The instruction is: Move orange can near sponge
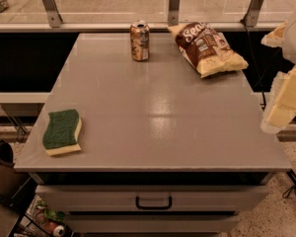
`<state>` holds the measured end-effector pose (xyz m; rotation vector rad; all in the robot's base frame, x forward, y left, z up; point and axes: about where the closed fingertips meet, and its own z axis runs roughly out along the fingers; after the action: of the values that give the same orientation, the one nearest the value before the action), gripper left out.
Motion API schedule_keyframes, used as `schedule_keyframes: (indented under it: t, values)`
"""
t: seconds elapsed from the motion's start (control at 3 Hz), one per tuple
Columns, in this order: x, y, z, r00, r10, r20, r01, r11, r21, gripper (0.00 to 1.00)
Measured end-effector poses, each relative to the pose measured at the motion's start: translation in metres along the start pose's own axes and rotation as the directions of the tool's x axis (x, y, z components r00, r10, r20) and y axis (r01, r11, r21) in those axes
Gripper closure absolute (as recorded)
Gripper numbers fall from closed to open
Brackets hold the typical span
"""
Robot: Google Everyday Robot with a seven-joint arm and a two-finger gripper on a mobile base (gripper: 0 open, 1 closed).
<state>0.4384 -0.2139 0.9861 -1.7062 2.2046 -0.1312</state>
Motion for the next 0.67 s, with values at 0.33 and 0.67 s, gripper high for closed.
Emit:
schedule_keyframes:
  t: [0.33, 0.67]
  values:
    - [-0.0005, -0.0009, -0.0008, 1.000, 0.000, 0.003, 0.000, 1.0000, 0.003, 0.00]
    - [-0.0008, -0.0014, -0.0008, 1.000, 0.001, 0.005, -0.001, 1.0000, 0.004, 0.00]
